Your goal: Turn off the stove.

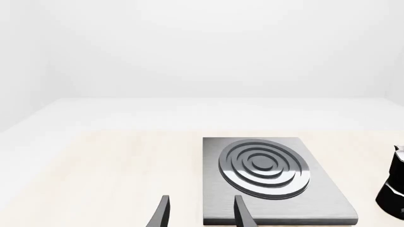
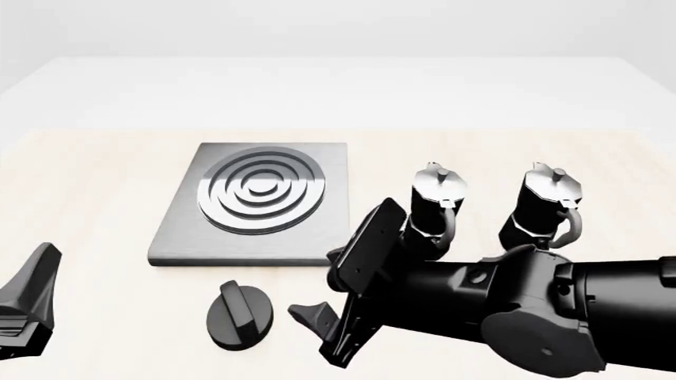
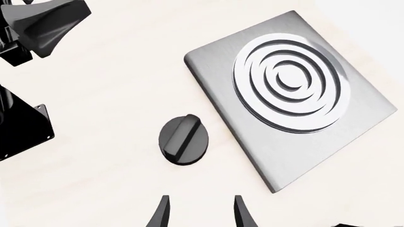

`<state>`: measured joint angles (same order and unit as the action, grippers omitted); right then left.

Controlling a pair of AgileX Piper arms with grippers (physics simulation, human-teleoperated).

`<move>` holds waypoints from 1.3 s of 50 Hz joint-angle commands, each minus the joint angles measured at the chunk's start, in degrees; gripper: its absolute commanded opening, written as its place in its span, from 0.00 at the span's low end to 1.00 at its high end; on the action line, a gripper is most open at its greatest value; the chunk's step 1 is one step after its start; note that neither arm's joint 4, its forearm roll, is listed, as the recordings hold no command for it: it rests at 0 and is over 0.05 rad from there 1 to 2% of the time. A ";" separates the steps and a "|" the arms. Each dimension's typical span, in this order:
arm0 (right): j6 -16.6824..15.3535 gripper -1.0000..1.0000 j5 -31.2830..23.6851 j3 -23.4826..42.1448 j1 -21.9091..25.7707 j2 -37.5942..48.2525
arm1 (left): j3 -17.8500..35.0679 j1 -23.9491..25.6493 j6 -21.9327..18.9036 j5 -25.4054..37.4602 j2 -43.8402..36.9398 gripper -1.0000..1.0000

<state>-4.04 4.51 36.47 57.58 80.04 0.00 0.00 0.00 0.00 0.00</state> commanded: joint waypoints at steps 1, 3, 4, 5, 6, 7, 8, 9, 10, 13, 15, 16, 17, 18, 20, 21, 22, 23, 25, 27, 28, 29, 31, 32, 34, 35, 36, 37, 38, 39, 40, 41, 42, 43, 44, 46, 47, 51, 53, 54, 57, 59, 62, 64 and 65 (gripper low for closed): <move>-0.17 1.00 2.08 0.93 2.60 3.08 | 0.00 0.00 0.00 0.00 0.00 1.00; -0.14 1.00 2.49 0.45 2.96 3.00 | 0.00 0.00 0.00 0.00 0.00 1.00; -0.01 1.00 2.48 -0.12 3.14 2.42 | 0.00 0.00 0.00 0.00 0.00 1.00; 0.06 1.00 2.76 -0.14 3.23 2.71 | 0.00 0.00 0.00 0.00 0.00 1.00; 0.12 1.00 2.85 -0.17 3.26 2.81 | 0.00 0.00 0.00 0.00 0.00 1.00; 0.11 1.00 3.04 -0.31 3.37 2.97 | 0.00 0.00 0.00 0.00 0.00 1.00; 0.20 1.00 3.19 -0.40 3.48 3.12 | 0.00 0.00 0.00 0.00 0.00 1.00; 0.23 1.00 3.26 -0.40 3.64 3.29 | 0.00 0.00 0.00 0.00 0.00 1.00; 0.23 1.00 3.28 -0.33 3.74 3.42 | 0.00 0.00 0.00 0.00 0.00 1.00; 0.47 1.00 3.72 -0.45 4.31 3.96 | 0.00 0.00 0.00 0.00 0.00 1.00; 0.53 1.00 3.80 -0.29 4.38 4.21 | 0.00 0.00 0.00 0.00 0.00 1.00; 0.62 1.00 3.90 -0.20 4.51 4.40 | 0.00 0.00 0.00 0.00 0.00 1.00; 0.55 1.00 3.78 0.49 4.51 5.00 | 0.00 0.00 0.00 0.00 0.00 1.00; 0.61 1.00 3.94 0.40 4.61 5.11 | 0.00 0.00 0.00 0.00 0.00 1.00; 0.59 1.00 4.24 1.05 4.86 6.14 | 0.00 0.00 0.00 0.00 0.00 1.00; 0.72 1.00 4.24 1.55 5.02 6.66 | 0.00 0.00 0.00 0.00 0.00 1.00; 0.74 1.00 4.46 1.41 5.16 6.76 | 0.00 0.00 0.00 0.00 0.00 1.00; 0.79 1.00 4.60 1.51 5.26 7.02 | 0.00 0.00 0.00 0.00 0.00 1.00; 0.78 1.00 4.70 2.59 5.29 8.31 | 0.00 0.00 0.00 0.00 0.00 1.00; 0.71 1.00 4.83 2.84 5.17 8.74 | 0.00 0.00 0.00 0.00 0.00 1.00; 0.63 1.00 5.01 3.17 5.16 9.30 | 0.00 0.00 0.00 0.00 0.00 1.00; 0.62 1.00 5.25 3.16 5.15 9.53 | 0.00 0.00 0.00 0.00 0.00 1.00; 0.74 1.00 5.38 3.88 5.22 10.44 | 0.00 0.00 0.00 0.00 0.00 1.00; 0.66 1.00 5.54 4.07 5.24 10.89 | 0.00 0.00 0.00 0.00 0.00 1.00; 0.68 1.00 5.59 4.28 5.27 11.15 | 0.00 0.00 0.00 0.00 0.00 1.00; 0.77 1.00 5.72 4.83 5.43 11.94 | 0.00 0.00 0.00 0.00 0.00 1.00; 0.77 1.00 5.72 4.84 5.43 11.95 | 0.00 0.00 0.00 0.00 0.00 1.00; 0.71 1.00 5.92 5.41 5.41 12.81 | 0.00 0.00 0.00 0.00 0.00 1.00; 0.65 1.00 6.01 5.67 5.35 13.19 | 0.00 0.00 0.00 0.00 0.00 1.00; 0.62 1.00 6.13 6.08 5.32 13.77 | 0.00 0.00 0.00 0.00 0.00 1.00; 0.48 1.00 6.27 6.61 5.41 14.53 | 0.00 0.00 0.00 0.00 0.00 1.00; 0.49 1.00 6.29 6.85 5.54 14.81 | 0.00 0.00 0.00 0.00 0.00 1.00; 0.63 1.00 6.31 7.25 5.96 15.27 | 0.00 0.00 0.00 0.00 0.00 1.00; 0.68 1.00 6.31 7.57 6.18 15.58 | 0.00 0.00 0.00 0.00 0.00 1.00; 0.68 1.00 6.31 7.57 6.18 15.58 | 0.00 0.00 0.00 0.00 0.00 1.00; 0.60 1.00 6.25 8.18 6.59 16.19 | 0.00 0.00 0.00 0.00 0.00 1.00; 0.65 1.00 6.21 8.47 6.67 16.43 | 0.00 0.00 0.00 0.00 0.00 1.00; 0.58 1.00 6.16 9.22 7.03 17.21 | 0.00 0.00 0.00 0.00 0.00 1.00; 0.58 1.00 6.22 9.43 7.20 17.56 | 0.00 0.00 0.00 0.00 0.00 1.00; 0.58 1.00 6.22 9.43 7.20 17.56 | 0.00 0.00 0.00 0.00 0.00 1.00; 0.68 1.00 6.49 9.47 7.37 17.94 | 0.00 0.00 0.00 0.00 0.00 1.00; 0.79 1.00 6.69 9.41 7.49 18.19 | 0.00 0.00 0.00 0.00 0.00 1.00; 0.85 1.00 7.00 9.38 7.65 18.53 | 0.00 0.00 0.00 0.00 0.00 1.00; 0.95 1.00 7.26 9.46 7.80 18.88 | 0.00 0.00 0.00 0.00 0.00 1.00; 1.07 1.00 7.39 9.50 7.86 19.06 | 0.00 0.00 0.00 0.00 0.00 1.00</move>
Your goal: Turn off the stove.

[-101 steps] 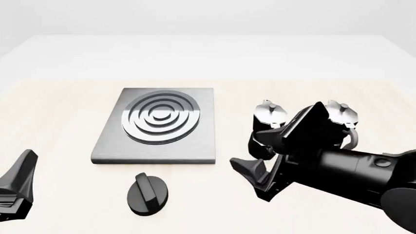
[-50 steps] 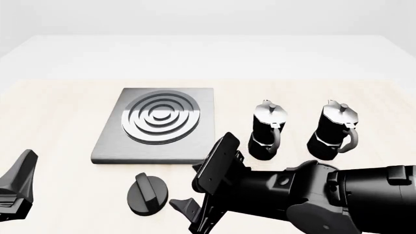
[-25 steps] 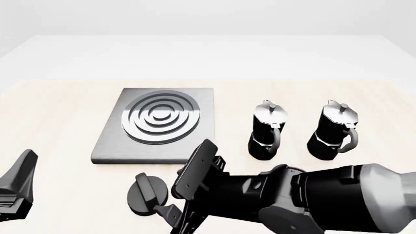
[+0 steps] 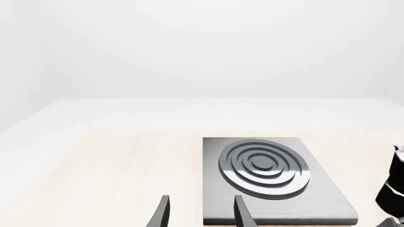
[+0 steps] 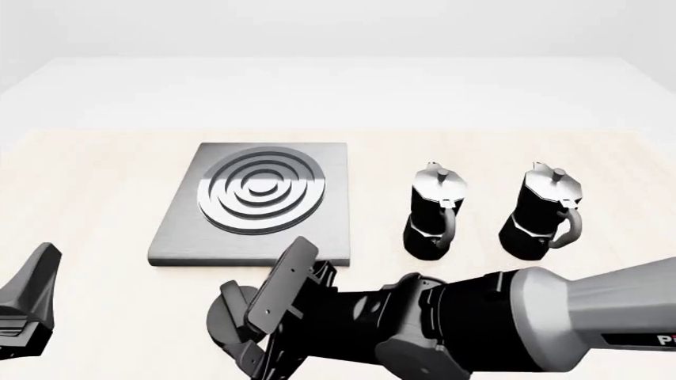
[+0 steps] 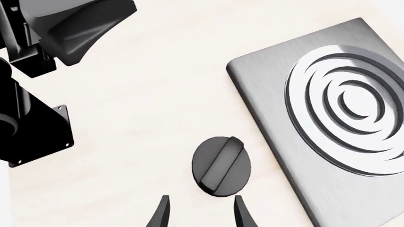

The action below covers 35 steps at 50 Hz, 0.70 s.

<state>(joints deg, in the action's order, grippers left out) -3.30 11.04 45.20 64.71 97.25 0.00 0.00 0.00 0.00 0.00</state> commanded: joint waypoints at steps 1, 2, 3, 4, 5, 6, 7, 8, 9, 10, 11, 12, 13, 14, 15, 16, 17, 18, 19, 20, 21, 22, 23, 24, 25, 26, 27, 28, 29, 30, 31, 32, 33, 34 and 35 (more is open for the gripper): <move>0.33 1.00 0.86 0.77 0.73 1.86 | 0.00 0.00 0.00 0.00 0.00 1.00; 0.28 1.00 0.96 0.79 0.76 2.02 | 0.00 0.00 0.00 0.00 0.00 1.00; 0.30 1.00 1.03 0.89 0.88 2.28 | 0.00 0.00 0.00 0.00 0.00 1.00; 0.36 1.00 1.09 0.94 0.96 2.42 | 0.00 0.00 0.00 0.00 0.00 1.00; 0.33 1.00 1.19 1.02 0.93 2.73 | 0.00 0.00 0.00 0.00 0.00 1.00; 0.26 1.00 1.30 1.13 0.90 3.08 | 0.00 0.00 0.00 0.00 0.00 1.00; 0.33 1.00 1.43 1.34 0.87 3.62 | 0.00 0.00 0.00 0.00 0.00 1.00; 0.22 1.00 1.50 1.40 0.90 3.87 | 0.00 0.00 0.00 0.00 0.00 1.00; 0.28 1.00 1.53 1.51 0.91 4.12 | 0.00 0.00 0.00 0.00 0.00 1.00; 0.39 1.00 1.57 1.58 1.00 4.28 | 0.00 0.00 0.00 0.00 0.00 1.00; 0.39 1.00 1.57 1.58 1.00 4.28 | 0.00 0.00 0.00 0.00 0.00 1.00; 0.40 1.00 1.69 1.70 1.04 4.57 | 0.00 0.00 0.00 0.00 0.00 1.00; 0.51 1.00 1.75 1.81 1.07 4.85 | 0.00 0.00 0.00 0.00 0.00 1.00; 0.45 1.00 1.86 1.88 1.07 5.11 | 0.00 0.00 0.00 0.00 0.00 1.00; 0.55 1.00 1.93 1.93 1.22 5.29 | 0.00 0.00 0.00 0.00 0.00 1.00; 0.67 1.00 2.09 2.12 1.21 5.75 | 0.00 0.00 0.00 0.00 0.00 1.00; 0.79 1.00 2.23 2.22 1.32 6.12 | 0.00 0.00 0.00 0.00 0.00 1.00; 0.99 1.00 2.42 2.33 1.46 6.54 | 0.00 0.00 0.00 0.00 0.00 1.00; 1.02 1.00 2.47 2.33 1.50 6.58 | 0.00 0.00 0.00 0.00 0.00 1.00; 1.11 1.00 2.54 2.34 1.56 6.67 | 0.00 0.00 0.00 0.00 0.00 1.00; 1.21 1.00 2.61 2.34 1.67 6.74 | 0.00 0.00 0.00 0.00 0.00 1.00; 1.30 1.00 2.65 2.34 1.77 6.82 | 0.00 0.00 0.00 0.00 0.00 1.00; 1.27 1.00 2.67 2.35 1.77 6.84 | 0.00 0.00 0.00 0.00 0.00 1.00; 1.33 1.00 2.70 2.43 1.85 6.97 | 0.00 0.00 0.00 0.00 0.00 1.00; 1.33 1.00 2.70 2.43 1.85 6.97 | 0.00 0.00 0.00 0.00 0.00 1.00; 1.34 1.00 2.70 2.53 1.87 7.07 | 0.00 0.00 0.00 0.00 0.00 1.00; 1.36 1.00 2.70 2.64 1.87 7.19 | 0.00 0.00 0.00 0.00 0.00 1.00; 1.39 1.00 2.74 2.73 1.91 7.34 | 0.00 0.00 0.00 0.00 0.00 1.00; 1.40 1.00 2.81 2.90 1.90 7.62 | 0.00 0.00 0.00 0.00 0.00 1.00; 1.38 1.00 2.86 3.03 1.89 7.85 | 0.00 0.00 0.00 0.00 0.00 1.00; 1.41 1.00 2.90 3.11 1.88 7.96 | 0.00 0.00 0.00 0.00 0.00 1.00; 1.39 1.00 2.93 3.28 1.85 8.16 | 0.00 0.00 0.00 0.00 0.00 1.00; 1.47 1.00 2.93 3.36 1.97 8.19 | 0.00 0.00 0.00 0.00 0.00 1.00; 1.54 1.00 2.92 3.43 2.03 8.20 | 0.00 0.00 0.00 0.00 0.00 1.00; 1.54 1.00 2.92 3.43 2.03 8.20 | 0.00 0.00 0.00 0.00 0.00 1.00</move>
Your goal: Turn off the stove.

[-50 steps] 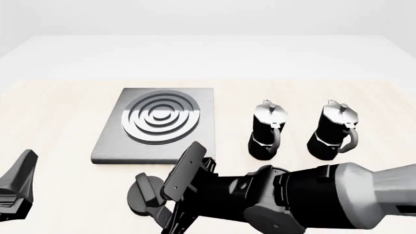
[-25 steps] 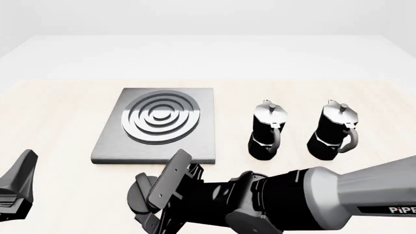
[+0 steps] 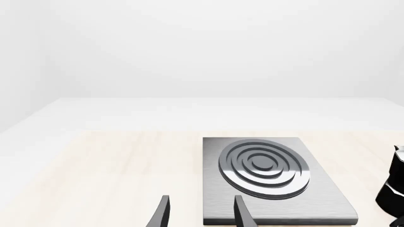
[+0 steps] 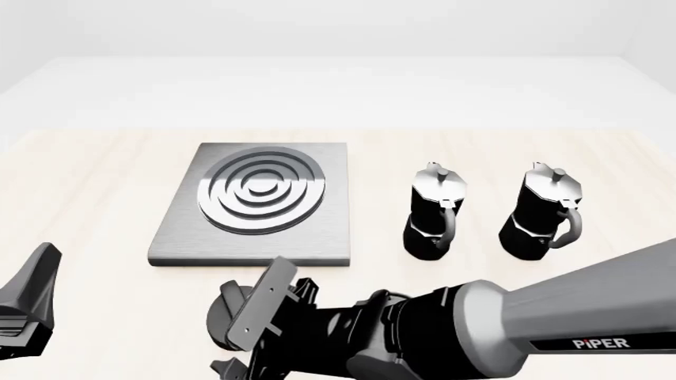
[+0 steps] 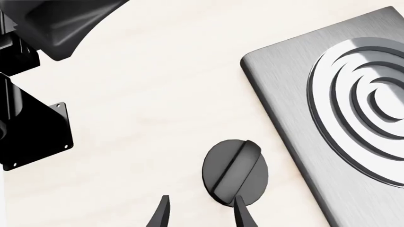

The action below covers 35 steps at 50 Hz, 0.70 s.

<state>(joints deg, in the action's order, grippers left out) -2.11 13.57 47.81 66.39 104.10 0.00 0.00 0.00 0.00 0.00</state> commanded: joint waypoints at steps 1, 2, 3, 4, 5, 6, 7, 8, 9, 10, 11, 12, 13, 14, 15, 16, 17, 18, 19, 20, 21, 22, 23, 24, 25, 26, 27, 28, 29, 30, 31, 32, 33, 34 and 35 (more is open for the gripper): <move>0.41 1.00 0.38 1.19 0.52 1.61 | 0.00 0.00 0.00 0.00 0.00 1.00; 0.41 1.00 0.38 1.19 0.52 1.61 | 0.00 0.00 0.00 0.00 0.00 1.00; 0.43 1.00 0.38 1.34 0.50 1.76 | 0.00 0.00 0.00 0.00 0.00 1.00; 0.36 1.00 0.43 1.51 0.46 1.97 | 0.00 0.00 0.00 0.00 0.00 1.00; 0.50 1.00 0.48 1.71 0.62 2.22 | 0.00 0.00 0.00 0.00 0.00 1.00; 0.41 1.00 0.50 1.81 0.64 2.34 | 0.00 0.00 0.00 0.00 0.00 1.00; 0.50 1.00 0.50 1.92 0.82 2.42 | 0.00 0.00 0.00 0.00 0.00 1.00; 0.54 1.00 0.47 2.02 0.91 2.45 | 0.00 0.00 0.00 0.00 0.00 1.00; 0.54 1.00 0.43 2.15 0.99 2.51 | 0.00 0.00 0.00 0.00 0.00 1.00; 0.54 1.00 0.43 2.15 0.99 2.51 | 0.00 0.00 0.00 0.00 0.00 1.00; 0.48 1.00 0.32 2.40 1.04 2.62 | 0.00 0.00 0.00 0.00 0.00 1.00; 0.48 1.00 0.32 2.40 1.04 2.62 | 0.00 0.00 0.00 0.00 0.00 1.00; 0.45 1.00 0.24 2.68 1.00 2.77 | 0.00 0.00 0.00 0.00 0.00 1.00; 0.45 1.00 0.24 2.68 1.00 2.78 | 0.00 0.00 0.00 0.00 0.00 1.00; 0.37 1.00 0.23 2.79 1.03 2.86 | 0.00 0.00 0.00 0.00 0.00 1.00; 0.47 1.00 0.19 2.89 1.11 2.88 | 0.00 0.00 0.00 0.00 0.00 1.00; 0.45 1.00 0.18 2.96 1.15 2.92 | 0.00 0.00 0.00 0.00 0.00 1.00; 0.42 1.00 0.14 3.12 1.17 3.03 | 0.00 0.00 0.00 0.00 0.00 1.00; 0.42 1.00 0.13 3.16 1.19 3.06 | 0.00 0.00 0.00 0.00 0.00 1.00; 0.40 1.00 0.09 3.35 1.25 3.20 | 0.00 0.00 0.00 0.00 0.00 1.00; 0.41 1.00 0.05 3.48 1.28 3.28 | 0.00 0.00 0.00 0.00 0.00 1.00; 0.41 1.00 0.05 3.48 1.28 3.28 | 0.00 0.00 0.00 0.00 0.00 1.00; 0.41 1.00 0.01 3.62 1.32 3.39 | 0.00 0.00 0.00 0.00 0.00 1.00; 0.42 1.00 0.00 3.76 1.32 3.53 | 0.00 0.00 0.00 0.00 0.00 1.00; 0.43 1.00 0.03 3.83 1.33 3.62 | 0.00 0.00 0.00 0.00 0.00 1.00; 0.44 1.00 0.05 3.94 1.34 3.78 | 0.00 0.00 0.00 0.00 0.00 1.00; 0.43 1.00 0.08 4.01 1.37 3.90 | 0.00 0.00 0.00 0.00 0.00 1.00; 0.52 1.00 0.11 4.06 1.43 3.96 | 0.00 0.00 0.00 0.00 0.00 1.00; 0.49 1.00 0.13 4.12 1.43 4.05 | 0.00 0.00 0.00 0.00 0.00 1.00; 0.50 1.00 0.14 4.18 1.44 4.12 | 0.00 0.00 0.00 0.00 0.00 1.00; 0.50 1.00 0.09 4.23 1.51 4.12 | 0.00 0.00 0.00 0.00 0.00 1.00; 0.51 1.00 0.01 4.31 1.61 4.10 | 0.00 0.00 0.00 0.00 0.00 1.00; 0.51 1.00 -0.13 4.44 1.68 4.02 | 0.00 0.00 0.00 0.00 0.00 1.00; 0.51 1.00 -0.13 4.44 1.68 4.02 | 0.00 0.00 0.00 0.00 0.00 1.00; 0.49 1.00 -0.19 4.49 1.69 3.99 | 0.00 0.00 0.00 0.00 0.00 1.00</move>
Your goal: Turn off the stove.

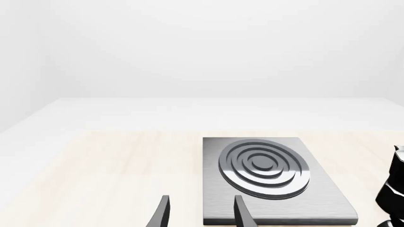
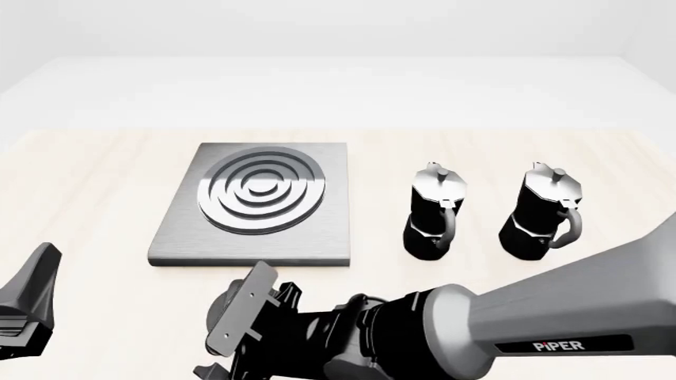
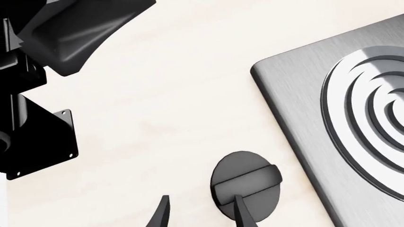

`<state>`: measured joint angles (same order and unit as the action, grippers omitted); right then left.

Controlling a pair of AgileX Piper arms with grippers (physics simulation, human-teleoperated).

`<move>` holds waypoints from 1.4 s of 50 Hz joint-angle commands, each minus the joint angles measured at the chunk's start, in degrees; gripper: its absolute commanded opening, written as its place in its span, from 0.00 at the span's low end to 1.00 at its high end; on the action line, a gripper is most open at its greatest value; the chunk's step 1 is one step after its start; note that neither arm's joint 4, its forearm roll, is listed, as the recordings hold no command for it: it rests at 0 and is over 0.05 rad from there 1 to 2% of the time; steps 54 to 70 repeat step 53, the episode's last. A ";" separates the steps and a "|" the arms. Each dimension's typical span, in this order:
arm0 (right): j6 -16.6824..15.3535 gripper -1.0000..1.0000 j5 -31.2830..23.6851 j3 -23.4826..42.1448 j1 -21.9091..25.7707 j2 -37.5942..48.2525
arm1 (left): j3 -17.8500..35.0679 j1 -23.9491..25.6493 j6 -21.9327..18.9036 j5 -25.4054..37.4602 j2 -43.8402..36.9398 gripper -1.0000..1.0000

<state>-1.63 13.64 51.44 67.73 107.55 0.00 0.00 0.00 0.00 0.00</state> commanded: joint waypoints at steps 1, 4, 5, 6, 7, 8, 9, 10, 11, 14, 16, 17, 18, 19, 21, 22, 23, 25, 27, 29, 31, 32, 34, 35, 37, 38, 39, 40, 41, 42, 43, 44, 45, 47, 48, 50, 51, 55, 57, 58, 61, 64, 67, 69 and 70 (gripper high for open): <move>0.00 1.00 -0.40 0.98 0.52 0.41 | 0.00 0.00 0.00 0.00 0.00 1.00; -0.19 1.00 -0.73 1.40 0.73 0.38 | 0.00 0.00 0.00 0.00 0.00 1.00; -0.22 1.00 -0.83 1.50 0.76 0.36 | 0.00 0.00 0.00 0.00 0.00 1.00; -0.27 1.00 -0.95 1.64 0.78 0.30 | 0.00 0.00 0.00 0.00 0.00 1.00; -0.33 1.00 -1.11 1.78 0.85 0.24 | 0.00 0.00 0.00 0.00 0.00 1.00; -0.40 1.00 -1.24 1.90 0.88 0.18 | 0.00 0.00 0.00 0.00 0.00 1.00; -0.40 1.00 -1.24 1.90 0.88 0.18 | 0.00 0.00 0.00 0.00 0.00 1.00; -0.39 1.00 -1.36 1.99 0.95 0.12 | 0.00 0.00 0.00 0.00 0.00 1.00; -0.53 1.00 -1.47 2.11 0.91 0.12 | 0.00 0.00 0.00 0.00 0.00 1.00; -0.63 1.00 -1.65 2.16 1.01 -0.06 | 0.00 0.00 0.00 0.00 0.00 1.00; -0.58 1.00 -1.78 1.98 1.16 -0.51 | 0.00 0.00 0.00 0.00 0.00 1.00; -0.63 1.00 -1.83 1.84 1.21 -0.75 | 0.00 0.00 0.00 0.00 0.00 1.00; -0.58 1.00 -1.86 1.71 1.24 -0.98 | 0.00 0.00 0.00 0.00 0.00 1.00; -0.55 1.00 -1.82 1.41 1.32 -1.31 | 0.00 0.00 0.00 0.00 0.00 1.00; -0.60 1.00 -1.78 1.18 1.34 -1.52 | 0.00 0.00 0.00 0.00 0.00 1.00; -0.61 1.00 -1.77 1.03 1.35 -1.67 | 0.00 0.00 0.00 0.00 0.00 1.00; -0.55 1.00 -1.75 0.69 1.54 -2.05 | 0.00 0.00 0.00 0.00 0.00 1.00; -0.44 1.00 -1.78 0.26 1.71 -2.66 | 0.00 0.00 0.00 0.00 0.00 1.00; -0.34 1.00 -1.67 -0.41 1.89 -3.38 | 0.00 0.00 0.00 0.00 0.00 1.00; -0.25 1.00 -1.54 -1.08 2.10 -3.97 | 0.00 0.00 0.00 0.00 0.00 1.00; -0.10 1.00 -1.43 -1.47 2.19 -4.36 | 0.00 0.00 0.00 0.00 0.00 1.00; 0.08 1.00 -1.31 -1.77 2.30 -4.61 | 0.00 0.00 0.00 0.00 0.00 1.00; 0.12 1.00 -0.94 -2.36 2.00 -4.86 | 0.00 0.00 0.00 0.00 0.00 1.00; 0.25 1.00 -0.72 -2.73 2.02 -5.01 | 0.00 0.00 0.00 0.00 0.00 1.00; 0.41 1.00 -0.45 -3.23 1.97 -5.18 | 0.00 0.00 0.00 0.00 0.00 1.00; 0.43 1.00 -0.40 -3.42 1.99 -5.25 | 0.00 0.00 0.00 0.00 0.00 1.00; 0.46 1.00 -0.36 -3.55 1.99 -5.34 | 0.00 0.00 0.00 0.00 0.00 1.00; 0.55 1.00 -0.33 -3.71 1.94 -5.46 | 0.00 0.00 0.00 0.00 0.00 1.00; 0.57 1.00 -0.28 -3.89 1.93 -5.58 | 0.00 0.00 0.00 0.00 0.00 1.00; 0.69 1.00 -0.24 -4.08 1.93 -5.70 | 0.00 0.00 0.00 0.00 0.00 1.00; 0.66 1.00 -0.19 -4.27 1.87 -5.83 | 0.00 0.00 0.00 0.00 0.00 1.00; 0.76 1.00 -0.13 -4.44 1.82 -5.99 | 0.00 0.00 0.00 0.00 0.00 1.00; 0.76 1.00 -0.13 -4.45 1.82 -5.99 | 0.00 0.00 0.00 0.00 0.00 1.00; 0.83 1.00 -0.05 -4.74 1.76 -6.20 | 0.00 0.00 0.00 0.00 0.00 1.00; 0.87 1.00 0.05 -5.01 1.72 -6.36 | 0.00 0.00 0.00 0.00 0.00 1.00; 0.96 1.00 0.18 -5.41 1.80 -6.59 | 0.00 0.00 0.00 0.00 0.00 1.00; 1.00 1.00 0.22 -5.65 1.79 -6.75 | 0.00 0.00 0.00 0.00 0.00 1.00; 1.10 1.00 0.23 -5.98 1.79 -7.11 | 0.00 0.00 0.00 0.00 0.00 1.00; 1.10 1.00 0.23 -5.98 1.79 -7.11 | 0.00 0.00 0.00 0.00 0.00 1.00; 1.10 1.00 0.23 -5.98 1.79 -7.11 | 0.00 0.00 0.00 0.00 0.00 1.00; 1.10 1.00 0.23 -5.98 1.79 -7.11 | 0.00 0.00 0.00 0.00 0.00 1.00; 1.10 1.00 0.23 -5.98 1.79 -7.11 | 0.00 0.00 0.00 0.00 0.00 1.00; 1.10 1.00 0.23 -5.98 1.79 -7.11 | 0.00 0.00 0.00 0.00 0.00 1.00; 1.10 1.00 0.23 -5.98 1.79 -7.11 | 0.00 0.00 0.00 0.00 0.00 1.00; 1.10 1.00 0.23 -5.98 1.79 -7.11 | 0.00 0.00 0.00 0.00 0.00 1.00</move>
